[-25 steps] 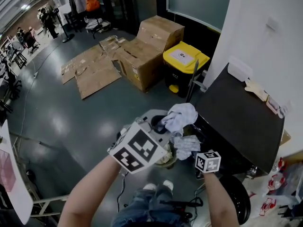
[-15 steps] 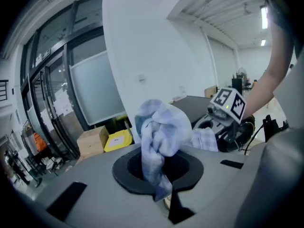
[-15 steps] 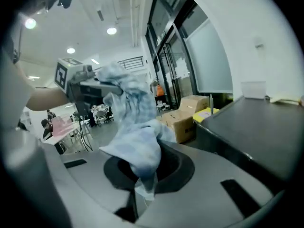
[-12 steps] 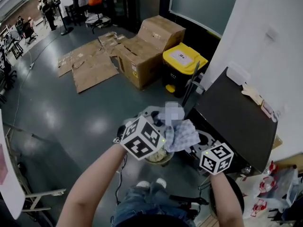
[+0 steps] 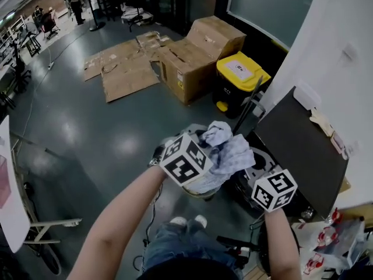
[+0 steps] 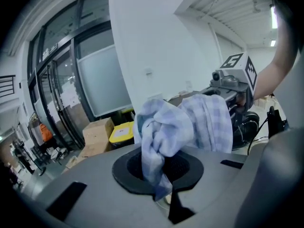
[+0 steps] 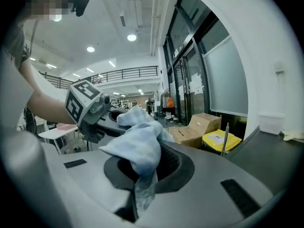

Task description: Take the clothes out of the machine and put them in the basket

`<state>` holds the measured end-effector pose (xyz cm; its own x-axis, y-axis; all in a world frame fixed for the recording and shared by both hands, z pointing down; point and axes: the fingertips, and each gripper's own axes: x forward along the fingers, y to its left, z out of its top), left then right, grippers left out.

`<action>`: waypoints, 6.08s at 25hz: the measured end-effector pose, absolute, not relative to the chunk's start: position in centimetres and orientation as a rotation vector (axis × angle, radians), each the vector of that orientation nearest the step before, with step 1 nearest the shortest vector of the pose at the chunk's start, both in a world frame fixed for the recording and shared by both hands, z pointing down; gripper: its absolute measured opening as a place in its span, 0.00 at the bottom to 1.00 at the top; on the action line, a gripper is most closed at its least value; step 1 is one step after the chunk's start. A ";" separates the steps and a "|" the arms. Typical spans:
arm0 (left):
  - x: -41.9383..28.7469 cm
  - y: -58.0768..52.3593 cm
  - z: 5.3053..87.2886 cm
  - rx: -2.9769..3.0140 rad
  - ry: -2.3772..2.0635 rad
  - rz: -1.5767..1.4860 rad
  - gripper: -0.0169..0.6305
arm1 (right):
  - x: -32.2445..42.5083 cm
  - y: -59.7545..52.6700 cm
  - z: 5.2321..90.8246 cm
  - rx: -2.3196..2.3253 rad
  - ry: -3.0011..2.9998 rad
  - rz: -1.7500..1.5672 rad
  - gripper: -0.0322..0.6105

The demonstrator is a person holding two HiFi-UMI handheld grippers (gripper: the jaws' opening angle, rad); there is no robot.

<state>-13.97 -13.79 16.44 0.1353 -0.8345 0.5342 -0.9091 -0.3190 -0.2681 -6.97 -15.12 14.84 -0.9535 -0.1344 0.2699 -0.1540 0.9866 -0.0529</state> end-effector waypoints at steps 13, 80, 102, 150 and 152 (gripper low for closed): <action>-15.2 -12.1 24.6 2.111 -1.687 0.827 0.07 | -8.2 -12.7 35.5 0.223 -2.430 0.387 0.09; -14.0 -11.9 61.9 1.549 -1.469 0.713 0.77 | -1.5 -15.9 58.9 0.448 -2.207 0.771 0.41; -14.3 -11.2 44.3 1.654 -1.651 0.668 0.77 | -1.9 -15.0 40.9 0.518 -2.340 0.655 0.38; -9.9 -13.2 8.8 2.592 -2.023 0.307 0.03 | 7.3 -16.1 7.9 1.084 -2.751 -0.176 0.05; -9.7 -13.2 8.6 2.606 -2.045 0.331 0.03 | 7.3 -16.0 7.6 1.090 -2.743 -0.215 0.05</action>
<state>-9.74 -13.18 8.64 0.2325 -0.9718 0.0401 -0.9347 -0.2346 -0.2670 7.29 -15.99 7.63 -0.7145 -0.6902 0.1146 -0.6639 0.7205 0.2004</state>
